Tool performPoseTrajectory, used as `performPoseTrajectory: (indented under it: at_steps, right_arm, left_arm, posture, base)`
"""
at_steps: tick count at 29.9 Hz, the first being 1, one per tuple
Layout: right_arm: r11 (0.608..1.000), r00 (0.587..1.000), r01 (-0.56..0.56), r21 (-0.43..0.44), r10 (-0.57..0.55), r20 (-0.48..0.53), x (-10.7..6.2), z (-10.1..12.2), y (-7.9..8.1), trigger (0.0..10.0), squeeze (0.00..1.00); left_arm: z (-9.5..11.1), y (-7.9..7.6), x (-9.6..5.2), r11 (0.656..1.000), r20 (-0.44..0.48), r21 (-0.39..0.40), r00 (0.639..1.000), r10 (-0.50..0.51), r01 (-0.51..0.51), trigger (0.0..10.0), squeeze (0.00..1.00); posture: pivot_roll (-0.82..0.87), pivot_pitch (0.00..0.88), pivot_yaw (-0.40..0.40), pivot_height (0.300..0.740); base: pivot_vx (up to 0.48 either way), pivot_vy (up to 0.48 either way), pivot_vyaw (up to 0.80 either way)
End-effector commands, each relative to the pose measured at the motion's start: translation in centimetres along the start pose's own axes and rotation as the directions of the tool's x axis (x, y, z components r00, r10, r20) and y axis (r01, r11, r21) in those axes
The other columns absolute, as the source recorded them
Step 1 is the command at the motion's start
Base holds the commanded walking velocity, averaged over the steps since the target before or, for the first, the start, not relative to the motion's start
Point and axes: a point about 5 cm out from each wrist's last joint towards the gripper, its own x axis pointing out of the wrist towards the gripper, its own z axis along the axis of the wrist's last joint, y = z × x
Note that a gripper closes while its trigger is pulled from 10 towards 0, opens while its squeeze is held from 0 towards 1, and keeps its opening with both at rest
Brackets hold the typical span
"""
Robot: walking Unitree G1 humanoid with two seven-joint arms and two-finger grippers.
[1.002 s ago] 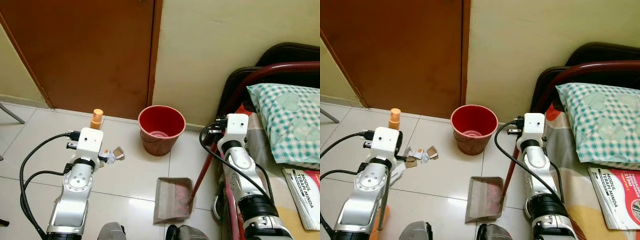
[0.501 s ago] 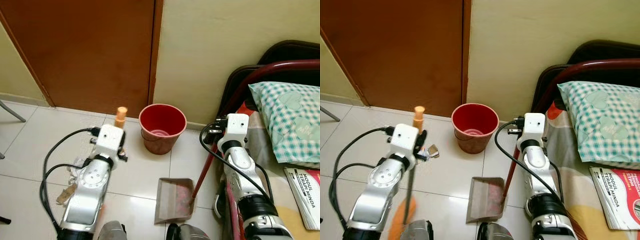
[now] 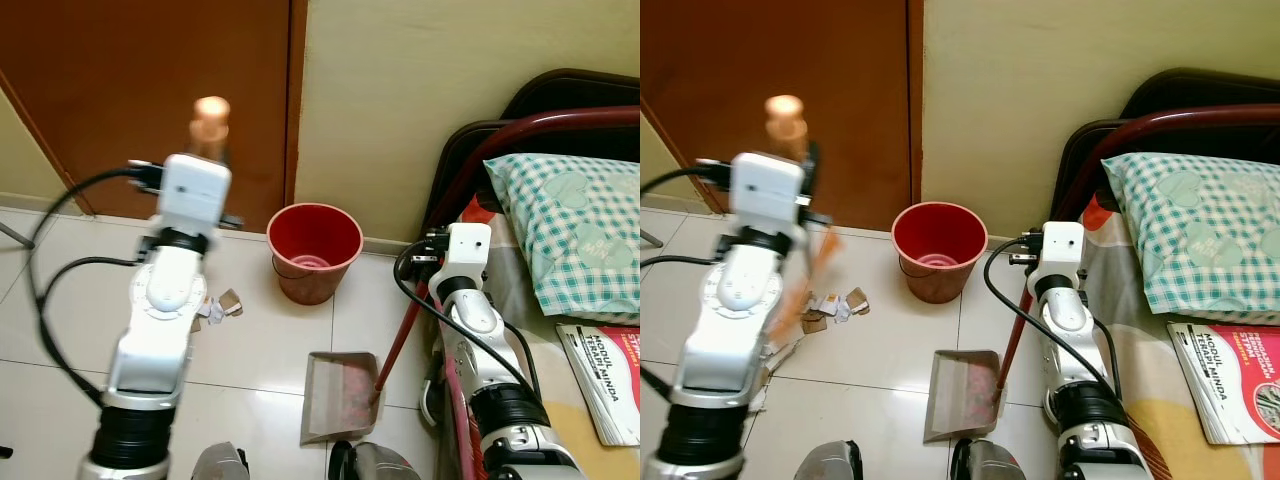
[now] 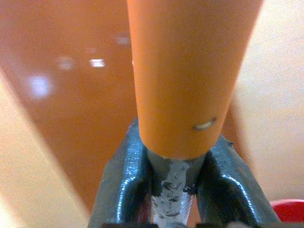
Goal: Sweep floor
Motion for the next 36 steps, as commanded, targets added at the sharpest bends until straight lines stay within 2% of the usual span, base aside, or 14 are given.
performPoseTrajectory:
  at_steps: [1, 2, 5, 6, 8, 14, 18, 20, 24, 25, 29, 31, 36]
  right_arm:
    - [1.0, 1.0, 0.009, -0.004, -0.008, 0.027, 0.2, 0.5, -0.2, 10.0, 0.0]
    - [1.0, 1.0, 0.006, -0.004, -0.006, 0.026, 0.2, 0.5, -0.2, 10.0, 0.0]
    - [1.0, 1.0, 0.009, -0.007, -0.009, 0.023, 0.2, 0.4, -0.4, 10.0, 0.0]
    - [1.0, 1.0, 0.012, -0.006, -0.012, 0.021, 0.2, 0.4, -0.5, 10.0, 0.0]
    - [1.0, 1.0, 0.015, -0.007, -0.014, 0.02, 0.2, 0.4, -0.6, 10.0, 0.0]
    - [0.999, 0.999, 0.048, 0.002, -0.048, -0.01, -0.3, -0.4, -1.2, 10.0, 0.0]
    - [0.999, 0.999, 0.043, 0.005, -0.043, 0.001, -0.2, -0.2, -0.9, 10.0, 0.0]
    - [1.0, 0.999, 0.026, 0.015, -0.027, 0.033, 0.3, 0.6, -0.1, 10.0, 0.0]
    - [0.999, 0.999, 0.023, 0.024, -0.024, 0.044, 0.7, 1.0, 0.2, 10.0, 0.0]
    - [0.999, 0.999, 0.019, 0.031, -0.02, 0.051, 1.0, 1.3, 0.6, 10.0, 0.0]
    - [0.999, 0.998, 0.018, 0.036, -0.02, 0.06, 1.3, 1.7, 0.8, 10.0, 0.0]
    - [0.999, 0.998, 0.017, 0.041, -0.02, 0.066, 1.5, 2.0, 0.9, 10.0, 0.0]
    - [0.998, 0.996, 0.012, 0.054, -0.017, 0.084, 2.1, 2.7, 1.2, 10.0, 0.0]
  left_arm:
    - [-0.2, 1.2, -0.3, 0.997, -0.002, 0.041, 0.998, 0.061, -0.061, 10.0, 0.0]
    - [-1.1, 1.7, -0.6, 0.996, -0.039, 0.048, 0.996, 0.075, -0.074, 10.0, 0.0]
    - [-2.6, 2.0, -1.3, 0.995, -0.089, 0.046, 0.992, 0.087, -0.083, 10.0, 0.0]
    - [-3.7, 2.1, -1.8, 0.995, -0.126, 0.046, 0.987, 0.097, -0.092, 10.0, 0.0]
    - [-4.2, 2.0, -2.0, 0.994, -0.142, 0.042, 0.985, 0.102, -0.097, 10.0, 0.0]
    - [-6.3, 1.0, -3.0, 0.998, -0.213, 0.024, 0.975, 0.067, -0.063, 10.0, 0.0]
    - [-7.0, 0.5, -3.1, 0.999, -0.237, 0.027, 0.97, 0.046, -0.041, 10.0, 0.0]
    - [-7.7, -0.1, -3.2, 1.0, -0.269, -0.002, 0.963, 0.021, -0.022, 10.0, 0.0]
    - [-7.7, -0.9, -3.1, 0.999, -0.273, -0.033, 0.962, -0.008, -0.001, 10.0, 0.0]
    - [-7.1, -2.1, -2.8, 0.996, -0.257, -0.079, 0.965, -0.051, 0.032, 10.0, 0.0]
    - [-6.2, -3.4, -2.5, 0.987, -0.221, -0.137, 0.969, -0.108, 0.079, 10.0, 0.0]
    - [-5.1, -4.9, -2.2, 0.97, -0.17, -0.191, 0.968, -0.186, 0.153, 10.0, 0.0]
    - [-3.5, -7.1, -2.2, 0.925, -0.096, -0.259, 0.945, -0.312, 0.279, 10.0, 0.0]
  posture:
    - [0.11, 0.133, -0.089, 0.74]
    - [0.11, 0.138, -0.093, 0.74]
    - [0.11, 0.141, -0.098, 0.74]
    - [0.11, 0.141, -0.101, 0.74]
    - [0.11, 0.141, -0.109, 0.74]
    - [0.11, 0.159, -0.122, 0.74]
    - [0.1, 0.152, -0.103, 0.74]
    - [0.09, 0.147, -0.08, 0.74]
    - [0.09, 0.146, -0.072, 0.74]
    - [0.09, 0.147, -0.071, 0.74]
    - [0.09, 0.153, -0.072, 0.74]
    - [0.09, 0.156, -0.073, 0.74]
    - [0.07, 0.178, -0.079, 0.74]
  base:
    - [0.0, 0.0, 0.0]
    - [0.0, 0.0, 0.0]
    - [0.0, 0.0, 0.0]
    - [0.0, 0.0, 0.0]
    - [0.0, 0.0, 0.0]
    - [0.0, 0.0, 0.0]
    - [0.0, 0.0, 0.0]
    - [0.0, 0.0, 0.0]
    - [0.0, 0.0, 0.0]
    - [0.0, 0.0, 0.0]
    - [0.0, 0.0, 0.0]
    - [0.0, 0.0, 0.0]
    - [0.0, 0.0, 0.0]
